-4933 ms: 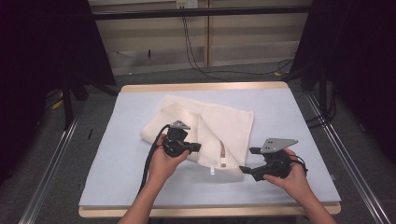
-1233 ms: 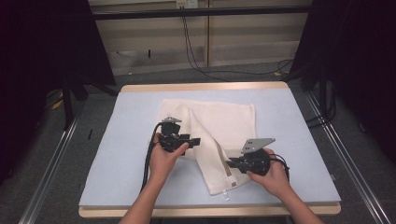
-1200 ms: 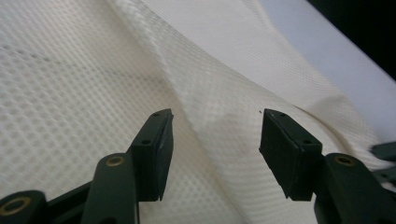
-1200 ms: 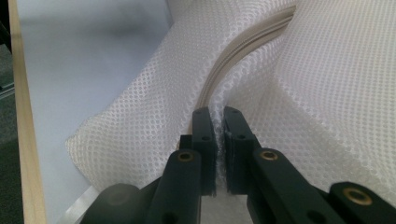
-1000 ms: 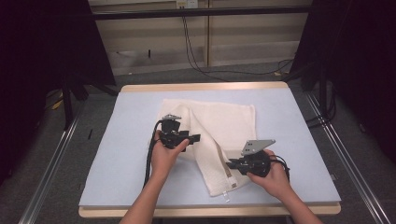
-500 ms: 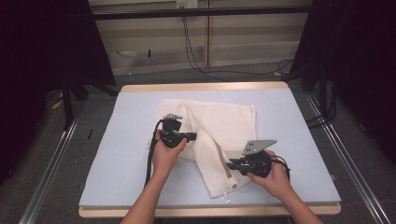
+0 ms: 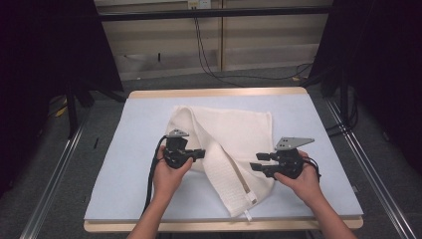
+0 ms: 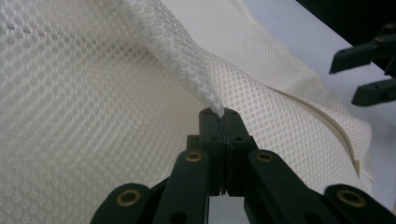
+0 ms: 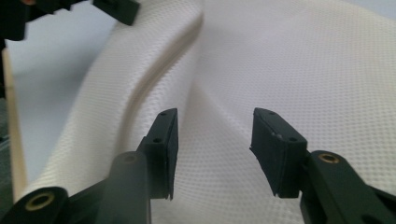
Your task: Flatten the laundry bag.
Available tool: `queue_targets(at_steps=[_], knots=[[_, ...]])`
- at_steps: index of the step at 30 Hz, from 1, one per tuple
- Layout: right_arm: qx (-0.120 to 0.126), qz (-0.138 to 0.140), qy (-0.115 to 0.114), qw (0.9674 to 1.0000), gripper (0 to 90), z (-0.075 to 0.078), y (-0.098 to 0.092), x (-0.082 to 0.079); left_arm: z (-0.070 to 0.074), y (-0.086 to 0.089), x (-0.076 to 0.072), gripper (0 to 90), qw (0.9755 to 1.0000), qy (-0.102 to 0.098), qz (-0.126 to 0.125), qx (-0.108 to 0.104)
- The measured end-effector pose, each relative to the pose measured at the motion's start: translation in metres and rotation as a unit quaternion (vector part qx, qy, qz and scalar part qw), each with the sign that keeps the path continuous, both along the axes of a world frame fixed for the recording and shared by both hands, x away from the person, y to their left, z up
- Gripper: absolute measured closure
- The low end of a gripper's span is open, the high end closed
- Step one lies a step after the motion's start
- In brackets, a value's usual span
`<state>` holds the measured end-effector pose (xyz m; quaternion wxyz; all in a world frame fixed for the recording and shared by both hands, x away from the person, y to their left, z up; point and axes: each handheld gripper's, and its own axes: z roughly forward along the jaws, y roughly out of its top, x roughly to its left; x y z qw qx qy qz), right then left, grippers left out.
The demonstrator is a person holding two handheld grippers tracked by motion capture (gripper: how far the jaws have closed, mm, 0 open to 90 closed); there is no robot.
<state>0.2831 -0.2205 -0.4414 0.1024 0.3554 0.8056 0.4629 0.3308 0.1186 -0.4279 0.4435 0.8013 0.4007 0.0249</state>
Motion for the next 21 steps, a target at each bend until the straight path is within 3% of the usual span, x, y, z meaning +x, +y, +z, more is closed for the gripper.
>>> queue_targets(at_steps=[1,5,6,9,14,19,21], knots=[[-0.017,-0.012,0.001,0.9998,49.7,-0.003,-0.002,0.004,-0.002,0.001,-0.004,89.1,1.0000,0.000,-0.001,-0.002],[-0.045,-0.014,0.000,0.9989,47.0,-0.011,-0.003,0.010,-0.004,0.003,-0.009,89.0,1.0000,0.000,-0.002,-0.004],[-0.064,-0.013,-0.005,0.9979,44.6,-0.017,-0.002,0.015,-0.004,0.004,-0.012,89.1,1.0000,0.000,-0.002,-0.007],[-0.075,-0.010,-0.010,0.9971,42.8,-0.021,0.000,0.019,-0.004,0.006,-0.014,89.0,1.0000,-0.002,-0.006,-0.006],[-0.096,0.008,0.003,0.9953,43.4,-0.031,0.008,0.034,-0.004,0.009,-0.018,89.1,1.0000,-0.004,-0.003,-0.005],[-0.104,0.021,0.019,0.9942,51.4,-0.039,0.016,0.039,-0.004,0.010,-0.019,89.0,1.0000,-0.004,-0.005,-0.004],[-0.103,0.027,0.022,0.9941,60.1,-0.040,0.018,0.042,-0.004,0.009,-0.020,89.1,1.0000,-0.003,-0.002,-0.007]])
